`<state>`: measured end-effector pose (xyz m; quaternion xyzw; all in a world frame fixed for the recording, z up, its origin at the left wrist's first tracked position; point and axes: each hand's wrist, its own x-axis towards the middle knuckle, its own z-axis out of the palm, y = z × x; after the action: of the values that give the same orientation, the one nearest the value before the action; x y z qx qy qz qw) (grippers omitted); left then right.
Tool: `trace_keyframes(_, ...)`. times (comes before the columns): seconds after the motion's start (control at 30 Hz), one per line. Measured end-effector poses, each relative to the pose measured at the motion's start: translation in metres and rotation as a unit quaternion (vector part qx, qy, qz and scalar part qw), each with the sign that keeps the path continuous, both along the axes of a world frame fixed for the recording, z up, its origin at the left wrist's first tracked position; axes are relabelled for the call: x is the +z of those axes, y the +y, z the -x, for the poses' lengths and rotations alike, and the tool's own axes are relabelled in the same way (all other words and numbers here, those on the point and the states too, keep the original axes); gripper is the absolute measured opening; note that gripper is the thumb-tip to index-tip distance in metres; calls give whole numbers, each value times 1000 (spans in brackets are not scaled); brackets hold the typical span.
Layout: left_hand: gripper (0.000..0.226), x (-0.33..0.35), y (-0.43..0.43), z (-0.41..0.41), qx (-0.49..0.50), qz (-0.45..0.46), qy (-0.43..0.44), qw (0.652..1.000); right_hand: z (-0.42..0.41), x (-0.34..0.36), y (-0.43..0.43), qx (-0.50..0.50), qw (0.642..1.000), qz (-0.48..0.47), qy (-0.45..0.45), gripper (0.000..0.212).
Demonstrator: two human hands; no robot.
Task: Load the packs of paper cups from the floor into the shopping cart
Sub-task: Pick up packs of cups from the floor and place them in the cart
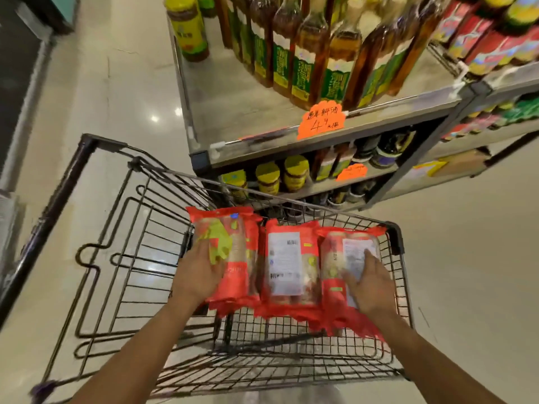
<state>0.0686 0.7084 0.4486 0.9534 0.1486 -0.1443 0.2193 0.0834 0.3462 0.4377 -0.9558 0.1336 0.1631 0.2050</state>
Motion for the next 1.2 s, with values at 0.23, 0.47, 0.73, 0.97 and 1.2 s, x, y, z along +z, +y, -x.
trace_keyframes(0.23, 74, 168, -99, 10, -300, -139, -234, 914, 66, 180, 50, 70, 961, 123, -236, 74)
trace_keyframes(0.47, 75, 260, -206, 100, -470, -78, -357, 803, 236, 248, 5, -98, 938, 219, -248, 73)
trace_keyframes(0.73, 76, 268, -347, 261, -634, -14, -353, 688, 461, 256, -81, -319, 899, 238, -179, 75)
trace_keyframes(0.97, 73, 253, -467, 465, -725, 22, -358, 589, 697, 225, -145, -480, 834, 234, -140, 78)
trace_keyframes(1.2, 75, 236, -552, 646, -785, 26, -344, 515, 890, 192, -192, -581, 778, 223, -91, 77)
